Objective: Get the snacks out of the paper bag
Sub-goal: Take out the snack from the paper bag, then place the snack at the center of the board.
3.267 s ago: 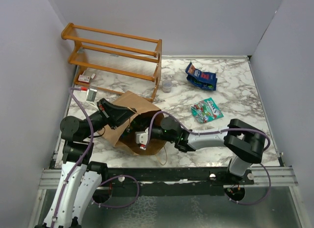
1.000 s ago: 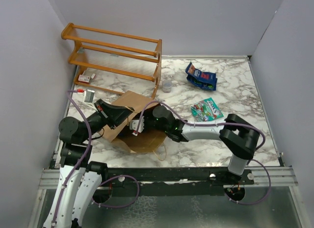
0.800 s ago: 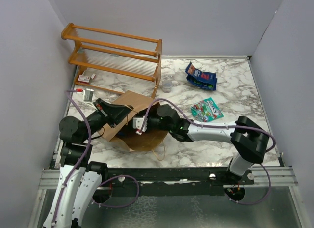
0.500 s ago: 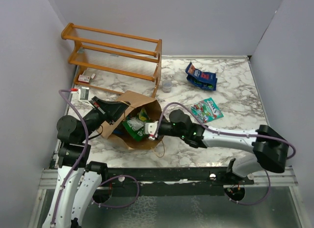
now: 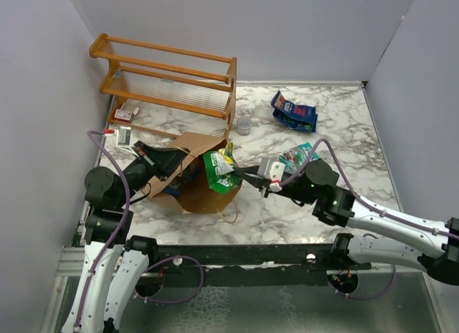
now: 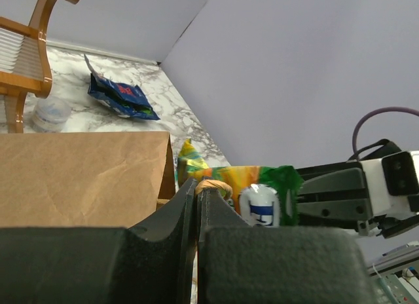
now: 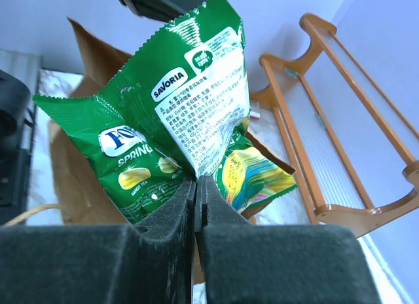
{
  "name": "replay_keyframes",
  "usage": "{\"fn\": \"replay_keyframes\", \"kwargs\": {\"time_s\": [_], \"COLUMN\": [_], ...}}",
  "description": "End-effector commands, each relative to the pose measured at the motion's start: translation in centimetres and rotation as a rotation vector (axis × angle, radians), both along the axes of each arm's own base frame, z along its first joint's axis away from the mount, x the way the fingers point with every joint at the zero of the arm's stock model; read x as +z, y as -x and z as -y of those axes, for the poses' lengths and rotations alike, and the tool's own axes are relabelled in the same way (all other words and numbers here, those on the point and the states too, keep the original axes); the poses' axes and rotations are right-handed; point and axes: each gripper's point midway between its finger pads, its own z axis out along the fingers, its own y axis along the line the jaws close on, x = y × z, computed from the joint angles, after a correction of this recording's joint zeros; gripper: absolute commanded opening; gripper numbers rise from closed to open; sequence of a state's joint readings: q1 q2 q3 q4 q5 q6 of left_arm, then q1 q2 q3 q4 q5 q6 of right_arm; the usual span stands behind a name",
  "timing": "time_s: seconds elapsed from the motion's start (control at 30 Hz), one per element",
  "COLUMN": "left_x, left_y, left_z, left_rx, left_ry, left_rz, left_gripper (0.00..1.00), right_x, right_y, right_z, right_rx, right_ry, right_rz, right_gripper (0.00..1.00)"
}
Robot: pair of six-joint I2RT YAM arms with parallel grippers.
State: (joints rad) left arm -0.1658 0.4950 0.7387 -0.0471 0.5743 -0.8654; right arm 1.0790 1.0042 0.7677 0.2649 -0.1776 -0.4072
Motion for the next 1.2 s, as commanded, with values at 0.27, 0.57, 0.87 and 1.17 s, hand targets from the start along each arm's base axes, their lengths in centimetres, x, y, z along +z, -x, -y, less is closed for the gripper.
{"fn": "replay_keyframes", "kwargs": {"time_s": [0.27, 0.57, 0.87, 1.17], "left_x": [0.3, 0.8, 1.1, 1.1], "left_y": [-0.5, -0.2, -0.1, 0.2], "left_z": [-0.1, -0.1, 0.0, 0.5], "left_rx": [0.014, 0.009, 0.002, -0.04], "left_ry": [0.0, 0.004, 0.012, 0.026], "left_rz": [0.002, 0.002, 0.007, 0.014], "left_gripper": [0.0, 0.0, 0.0, 0.0], "right_x": [9.2, 6.6, -7.4, -16.2], "right_y": [-1.6, -8.6, -14.8, -15.9], "right_z": [11.4, 18.2, 20.3, 25.6], "right_rx": [-0.381, -1.062, -1.417, -1.672], "right_ry": [-0.438, -0.413, -0.002, 0.095], "right_rz": [-0.196, -0.176, -0.405, -0.612], "right_gripper": [0.01, 0.01, 0.01, 0.02]}}
